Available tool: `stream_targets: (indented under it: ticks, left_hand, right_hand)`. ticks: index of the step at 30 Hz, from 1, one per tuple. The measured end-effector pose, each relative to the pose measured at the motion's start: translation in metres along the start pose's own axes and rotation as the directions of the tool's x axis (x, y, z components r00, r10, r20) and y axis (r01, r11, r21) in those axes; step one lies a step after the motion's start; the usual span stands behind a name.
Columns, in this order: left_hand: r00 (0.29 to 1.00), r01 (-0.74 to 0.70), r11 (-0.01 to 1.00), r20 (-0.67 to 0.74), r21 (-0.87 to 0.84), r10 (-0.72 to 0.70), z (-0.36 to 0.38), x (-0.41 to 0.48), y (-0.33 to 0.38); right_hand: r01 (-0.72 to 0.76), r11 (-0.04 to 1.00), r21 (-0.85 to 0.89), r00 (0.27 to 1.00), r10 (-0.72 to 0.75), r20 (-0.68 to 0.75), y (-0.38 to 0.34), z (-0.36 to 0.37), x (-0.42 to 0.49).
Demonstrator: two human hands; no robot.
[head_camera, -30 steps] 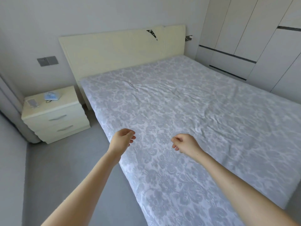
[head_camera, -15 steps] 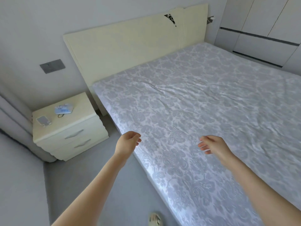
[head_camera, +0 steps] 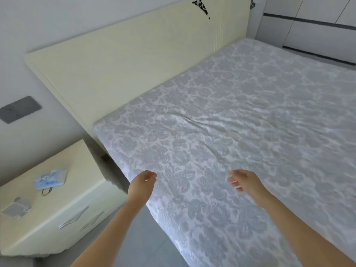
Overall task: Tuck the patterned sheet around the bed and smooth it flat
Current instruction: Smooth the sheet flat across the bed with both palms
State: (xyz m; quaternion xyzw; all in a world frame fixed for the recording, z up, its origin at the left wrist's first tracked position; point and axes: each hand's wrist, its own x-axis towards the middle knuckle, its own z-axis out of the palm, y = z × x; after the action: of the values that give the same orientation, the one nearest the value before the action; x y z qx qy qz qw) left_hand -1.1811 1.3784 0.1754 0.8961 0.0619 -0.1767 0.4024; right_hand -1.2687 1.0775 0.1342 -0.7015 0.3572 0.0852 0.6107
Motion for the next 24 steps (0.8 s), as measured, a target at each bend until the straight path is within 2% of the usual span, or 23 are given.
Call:
stream_targets:
  ticks: [4, 8, 11, 14, 16, 17, 19, 21, 22, 23, 24]
  left_hand:
    - [0.993, -0.094, 0.989, 0.085, 0.118, 0.084, 0.015, 0.094, 0.006]
    - [0.96, -0.256, 0.938, 0.179, 0.236, 0.217, 0.038, 0.193, -0.002]
    - [0.882, -0.463, 0.787, 0.301, 0.407, 0.363, 0.059, 0.276, -0.013]
    - [0.755, -0.654, 0.58, 0.366, 0.486, 0.544, 0.082, 0.346, -0.025]
    - [0.688, -0.715, 0.471, 0.404, 0.516, 0.602, 0.107, 0.394, -0.028]
    - [0.683, -0.718, 0.429, 0.437, 0.548, 0.585, 0.121, 0.415, -0.03]
    - [0.729, -0.673, 0.375, 0.487, 0.637, 0.482, 0.147, 0.44, -0.048]
    - [0.741, -0.656, 0.329, 0.494, 0.68, 0.455, 0.156, 0.441, -0.092]
    - [0.725, -0.67, 0.323, 0.497, 0.669, 0.476, 0.154, 0.434, -0.118]
    - [0.708, -0.689, 0.331, 0.501, 0.645, 0.498, 0.148, 0.424, -0.142]
    - [0.694, -0.705, 0.343, 0.507, 0.62, 0.511, 0.139, 0.413, -0.163]
  right_hand:
    - [-0.019, 0.991, -0.132, 0.999, 0.015, -0.031, -0.02, 0.031, 0.064]
    - [-0.016, 0.955, -0.298, 0.999, 0.0, -0.053, -0.041, 0.063, 0.121]
    - [-0.026, 0.965, -0.262, 0.998, 0.009, -0.065, -0.037, 0.09, 0.179]
    - [-0.018, 0.965, -0.261, 0.996, -0.004, -0.085, -0.022, 0.11, 0.234]
    - [-0.006, 0.95, -0.311, 0.989, -0.04, -0.142, -0.015, 0.12, 0.281]
    - [-0.008, 0.925, -0.38, 0.983, -0.062, -0.171, -0.01, 0.124, 0.304]
    - [-0.062, 0.787, -0.614, 0.983, -0.06, -0.175, 0.012, 0.138, 0.342]
    - [-0.098, 0.52, -0.848, 0.986, -0.064, -0.154, 0.048, 0.172, 0.354]
    - [-0.067, 0.429, -0.901, 0.98, -0.141, -0.14, 0.068, 0.195, 0.347]
    - [0.005, 0.388, -0.922, 0.966, -0.241, -0.096, 0.087, 0.221, 0.33]
    - [0.114, 0.39, -0.913, 0.953, -0.304, -0.011, 0.102, 0.246, 0.305]
